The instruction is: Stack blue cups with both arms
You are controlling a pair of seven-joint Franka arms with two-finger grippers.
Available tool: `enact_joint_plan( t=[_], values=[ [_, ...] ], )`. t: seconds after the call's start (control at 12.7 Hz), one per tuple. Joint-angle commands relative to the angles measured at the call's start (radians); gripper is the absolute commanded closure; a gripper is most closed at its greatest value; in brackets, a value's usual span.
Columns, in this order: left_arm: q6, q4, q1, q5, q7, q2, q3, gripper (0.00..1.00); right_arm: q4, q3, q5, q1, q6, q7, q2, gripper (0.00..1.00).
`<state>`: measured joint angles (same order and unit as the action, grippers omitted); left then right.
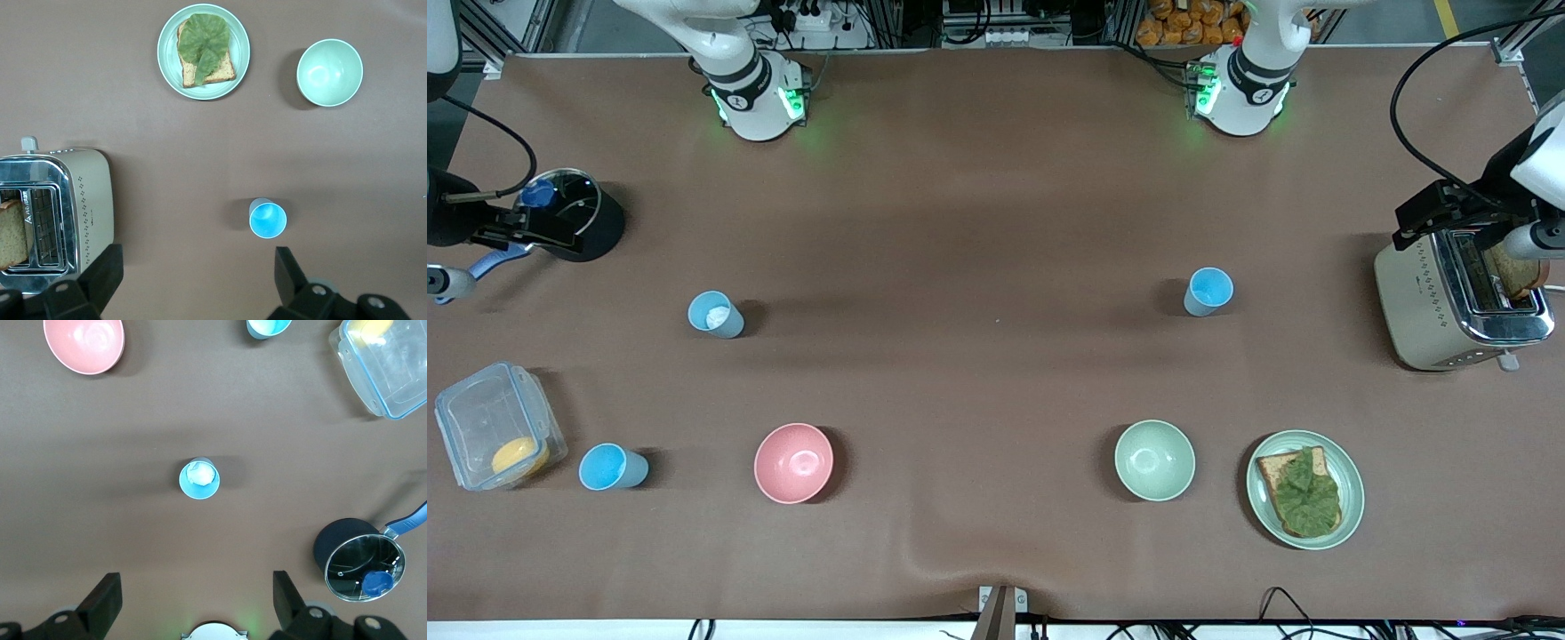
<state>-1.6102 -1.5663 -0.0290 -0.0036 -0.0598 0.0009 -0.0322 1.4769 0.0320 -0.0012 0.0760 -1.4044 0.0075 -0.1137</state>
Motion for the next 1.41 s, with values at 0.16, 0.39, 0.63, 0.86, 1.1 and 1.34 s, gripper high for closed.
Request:
enact_joint_plan(
  t=[0.16, 0.39, 0.63, 0.86, 1.1, 1.34],
  values=[
    [0.016, 0.015, 0.001, -0.012, -0.017, -0.001, 0.000, 0.00, -0.007, 0.006, -0.010, 0.004, 0.010, -0.001, 0.002, 0.00],
    [0.016, 0.015, 0.003, -0.012, -0.017, -0.001, 0.000, 0.00, -0.007, 0.006, -0.010, -0.001, 0.010, -0.001, 0.002, 0.00],
    [0.016, 0.015, 0.003, -0.012, -0.017, -0.001, 0.000, 0.00, -0.007, 0.006, -0.010, 0.004, 0.010, -0.003, 0.002, 0.00],
    [0.016, 0.015, 0.003, -0.012, -0.017, 0.001, 0.000, 0.00, -0.007, 0.005, -0.011, 0.001, 0.010, -0.001, 0.002, 0.00],
    [0.016, 0.015, 0.003, -0.012, -0.017, 0.001, 0.002, 0.00, -0.007, 0.005, -0.023, 0.002, 0.009, -0.006, -0.001, 0.00],
    [0.016, 0.015, 0.003, -0.012, -0.017, -0.001, 0.002, 0.00, -0.004, 0.006, -0.022, 0.005, 0.004, -0.006, -0.012, 0.00]
  ],
)
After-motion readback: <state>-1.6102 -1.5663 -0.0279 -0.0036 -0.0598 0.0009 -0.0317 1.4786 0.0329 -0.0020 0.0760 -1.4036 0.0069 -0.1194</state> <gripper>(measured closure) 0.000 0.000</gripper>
